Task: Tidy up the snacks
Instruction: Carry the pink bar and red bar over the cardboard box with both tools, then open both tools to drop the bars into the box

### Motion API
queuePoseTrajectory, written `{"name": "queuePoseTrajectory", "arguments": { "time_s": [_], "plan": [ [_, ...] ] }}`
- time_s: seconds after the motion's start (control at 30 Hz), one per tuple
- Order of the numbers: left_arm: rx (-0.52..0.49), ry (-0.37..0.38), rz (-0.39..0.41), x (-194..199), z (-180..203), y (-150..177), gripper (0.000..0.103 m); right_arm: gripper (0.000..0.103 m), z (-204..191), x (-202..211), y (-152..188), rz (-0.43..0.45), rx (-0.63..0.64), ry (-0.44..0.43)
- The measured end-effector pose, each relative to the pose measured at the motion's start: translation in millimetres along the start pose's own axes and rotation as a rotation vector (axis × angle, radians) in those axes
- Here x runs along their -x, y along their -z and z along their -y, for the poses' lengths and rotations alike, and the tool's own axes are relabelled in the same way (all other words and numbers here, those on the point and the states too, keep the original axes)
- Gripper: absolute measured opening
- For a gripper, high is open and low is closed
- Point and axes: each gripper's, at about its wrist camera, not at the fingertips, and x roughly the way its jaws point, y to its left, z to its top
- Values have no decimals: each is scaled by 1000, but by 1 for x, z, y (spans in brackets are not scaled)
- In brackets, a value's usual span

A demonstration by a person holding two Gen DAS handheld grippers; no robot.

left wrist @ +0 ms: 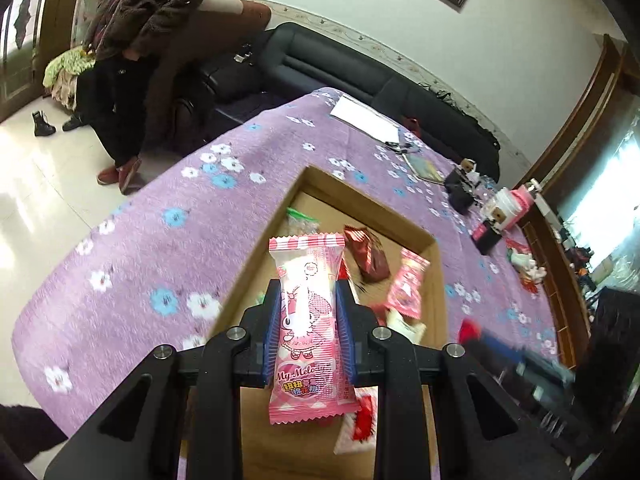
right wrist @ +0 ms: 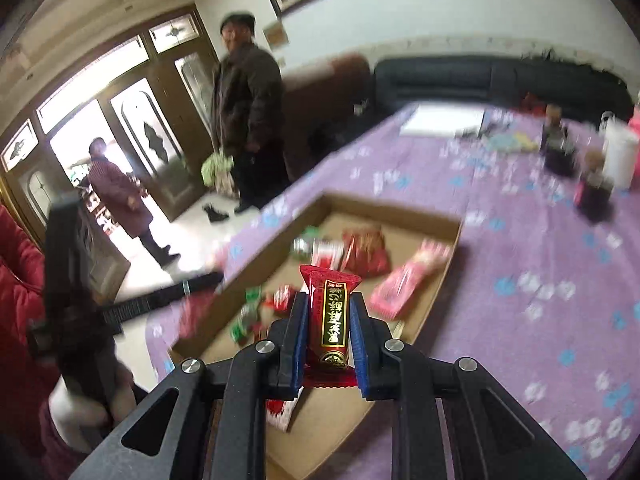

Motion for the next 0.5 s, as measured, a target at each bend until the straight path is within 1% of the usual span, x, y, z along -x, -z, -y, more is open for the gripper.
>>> {"name": "queuePoseTrajectory", "arguments": {
  "time_s": [0.03, 0.1, 0.2, 0.33, 0.5],
  "plan": [
    [-8, -14, -8, -6, 1, -4, 23, 19, -2, -6, 3, -16, 2, -2],
    [-19, -15, -35, -16, 4, -7, 23, 19, -7, -16, 9, -35, 19, 5],
    [-41, -32, -59, -29, 10, -10, 23, 19, -15, -26, 14, -51, 54, 43],
    [-42, -46, -93, -49, 12, -13, 23, 19, -28, -38, 20, -75, 95, 70],
    [-56, -59, -119, -64, 15, -13, 24, 19, -29, -57, 26, -110, 102, 116]
  ]
}}
